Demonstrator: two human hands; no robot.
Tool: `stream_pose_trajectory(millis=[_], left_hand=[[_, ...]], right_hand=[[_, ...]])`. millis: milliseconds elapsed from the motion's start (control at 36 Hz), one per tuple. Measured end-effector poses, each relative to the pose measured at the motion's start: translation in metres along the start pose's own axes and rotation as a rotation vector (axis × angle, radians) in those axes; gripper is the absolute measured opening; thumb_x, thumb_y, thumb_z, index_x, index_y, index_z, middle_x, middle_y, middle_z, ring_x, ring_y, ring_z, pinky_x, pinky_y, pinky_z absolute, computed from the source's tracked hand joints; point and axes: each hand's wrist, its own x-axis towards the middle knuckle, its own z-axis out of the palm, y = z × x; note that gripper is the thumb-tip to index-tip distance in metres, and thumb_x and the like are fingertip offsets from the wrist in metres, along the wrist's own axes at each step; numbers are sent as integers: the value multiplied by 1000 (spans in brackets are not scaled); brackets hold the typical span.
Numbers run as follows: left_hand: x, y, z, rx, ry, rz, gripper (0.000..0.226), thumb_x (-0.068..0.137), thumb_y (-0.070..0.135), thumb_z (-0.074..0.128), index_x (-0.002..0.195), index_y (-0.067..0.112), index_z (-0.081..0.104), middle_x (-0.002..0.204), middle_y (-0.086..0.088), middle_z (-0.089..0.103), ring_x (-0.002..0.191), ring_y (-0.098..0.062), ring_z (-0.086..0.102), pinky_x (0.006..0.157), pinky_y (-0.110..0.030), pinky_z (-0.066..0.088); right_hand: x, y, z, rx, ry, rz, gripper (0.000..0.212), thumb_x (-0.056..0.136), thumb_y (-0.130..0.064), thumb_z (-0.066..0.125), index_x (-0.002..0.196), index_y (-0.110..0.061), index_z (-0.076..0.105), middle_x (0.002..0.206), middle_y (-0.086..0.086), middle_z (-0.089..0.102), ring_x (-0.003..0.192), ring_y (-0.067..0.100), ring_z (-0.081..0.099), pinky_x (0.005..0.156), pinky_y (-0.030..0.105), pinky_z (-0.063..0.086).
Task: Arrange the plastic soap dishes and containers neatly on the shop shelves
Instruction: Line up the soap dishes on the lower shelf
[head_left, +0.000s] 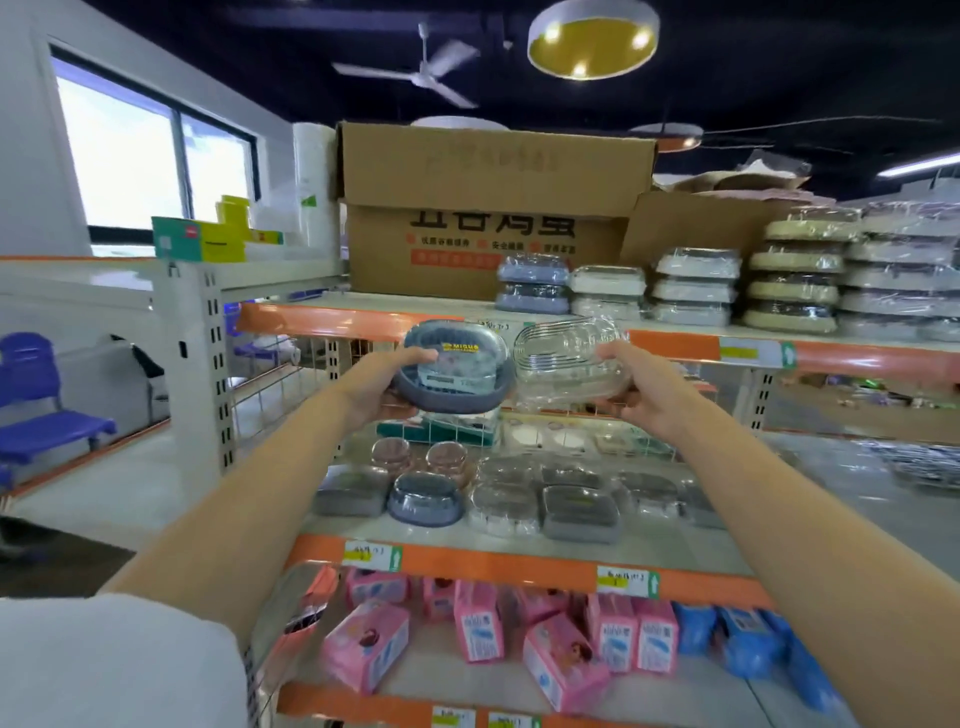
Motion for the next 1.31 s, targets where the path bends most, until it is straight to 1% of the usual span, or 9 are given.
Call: stream_pose_trajectory(millis=[167, 278, 389, 556, 667, 833, 1028, 1167, 1306], left_hand=[[-3, -19, 2, 14, -10, -51, 38, 86, 27, 64, 115, 5, 55, 101, -11, 59, 83, -22, 59, 69, -28, 50], [-3, -32, 10, -26, -35, -101, 51, 84, 23, 67, 126, 0, 50, 107, -15, 59, 87, -26, 61, 65, -30, 56], [-2, -42, 22, -34, -48, -115, 46, 86, 21, 66, 123, -3, 52, 105, -17, 59, 79, -24, 62, 47, -21, 53], [13, -53, 44, 12, -62, -137, 40, 86, 27, 67, 118, 8, 53, 109, -14, 58, 83, -22, 61, 70, -28, 56], [23, -54, 65, 29, -62, -133, 20, 83, 28, 70, 93, 14, 60, 93, -11, 57, 75, -22, 61, 58, -24, 55], [50, -59, 111, 20, -50, -151, 23, 82, 32, 72, 91, 14, 62, 97, -9, 55, 79, -21, 59, 62, -28, 52], [84, -75, 185, -16, -61, -270, 45, 81, 33, 74, 113, 9, 52, 92, -6, 51, 74, -17, 55, 47, -23, 51], [104, -99, 234, -27, -80, -277, 39, 83, 26, 73, 112, 4, 58, 70, -2, 47, 60, -13, 50, 42, -21, 47], [123, -122, 284, -34, -38, -325, 25, 81, 21, 75, 88, 9, 55, 76, -6, 55, 67, -17, 55, 39, -22, 47]], right_hand=[[-7, 15, -2, -57, 11, 59, 11, 88, -15, 63, 91, -10, 55, 81, 6, 51, 71, 17, 55, 67, 30, 50], [-8, 31, -10, -67, 42, 110, 12, 88, -15, 64, 92, -6, 57, 71, 5, 50, 62, 16, 52, 79, 36, 52], [-10, 40, -17, -58, 68, 152, 12, 89, -13, 63, 92, -4, 55, 69, 6, 51, 60, 15, 53, 78, 34, 53], [1, 51, -38, -22, 84, 184, 16, 87, -13, 65, 95, -4, 56, 75, 9, 56, 65, 17, 57, 73, 31, 52], [10, 57, -57, -23, 78, 191, 15, 88, -14, 65, 95, -4, 56, 82, 10, 58, 71, 18, 59, 67, 29, 52], [31, 60, -100, -28, 121, 201, 23, 90, -13, 64, 106, -2, 53, 70, 5, 49, 58, 13, 51, 60, 27, 52], [73, 85, -171, 23, 162, 231, 48, 86, -15, 69, 128, -5, 49, 99, 10, 60, 79, 20, 60, 52, 28, 55], [100, 118, -219, 32, 217, 265, 57, 80, -19, 76, 129, -3, 51, 123, 18, 61, 107, 32, 63, 79, 41, 56], [116, 144, -261, -4, 286, 290, 57, 77, -22, 79, 125, -4, 53, 102, 12, 62, 82, 23, 61, 53, 30, 52]])
